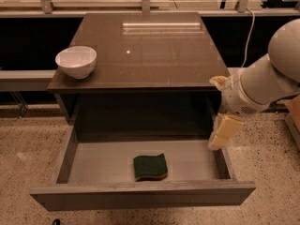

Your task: Pick sponge from top drawer and place on counter

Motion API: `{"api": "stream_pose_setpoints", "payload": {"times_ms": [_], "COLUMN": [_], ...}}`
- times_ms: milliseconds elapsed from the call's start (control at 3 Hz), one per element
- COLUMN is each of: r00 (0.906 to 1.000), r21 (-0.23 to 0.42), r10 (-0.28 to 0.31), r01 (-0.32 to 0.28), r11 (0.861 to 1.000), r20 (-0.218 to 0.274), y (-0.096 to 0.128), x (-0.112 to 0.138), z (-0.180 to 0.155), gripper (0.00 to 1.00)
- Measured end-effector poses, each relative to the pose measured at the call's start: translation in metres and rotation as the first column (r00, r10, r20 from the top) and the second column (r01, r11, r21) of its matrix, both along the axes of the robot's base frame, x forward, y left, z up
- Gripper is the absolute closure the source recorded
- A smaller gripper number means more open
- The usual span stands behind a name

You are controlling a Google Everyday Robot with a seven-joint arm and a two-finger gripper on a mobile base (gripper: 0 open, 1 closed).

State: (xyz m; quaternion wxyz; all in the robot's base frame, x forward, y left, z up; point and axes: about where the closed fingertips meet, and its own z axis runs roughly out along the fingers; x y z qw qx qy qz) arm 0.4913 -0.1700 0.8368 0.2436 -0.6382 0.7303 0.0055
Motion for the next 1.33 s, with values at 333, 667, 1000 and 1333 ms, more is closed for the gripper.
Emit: {"api": "stream_pose_setpoints", "payload": {"times_ms": [333,667,1000,1333], "r00": [1.0000,0.9994,0.9963,0.9915], "r21": [0.001,0.029,0.092,0.133], "r10": [0.000,-0.009,0.051,0.091], "r01": [0.000,0.010,-0.044,-0.078], "r11": [1.000,1.000,0.995,0.988], "r20": [0.003,-0.032,-0.069,-0.093], "y": [0.001,0.003,0.021,0.033], "x": [0.001,0.004,0.004,0.005], "z": [0.001,-0.021,-0.054,-0.079], "gripper": [0.00,0.00,0.00,0.00]}}
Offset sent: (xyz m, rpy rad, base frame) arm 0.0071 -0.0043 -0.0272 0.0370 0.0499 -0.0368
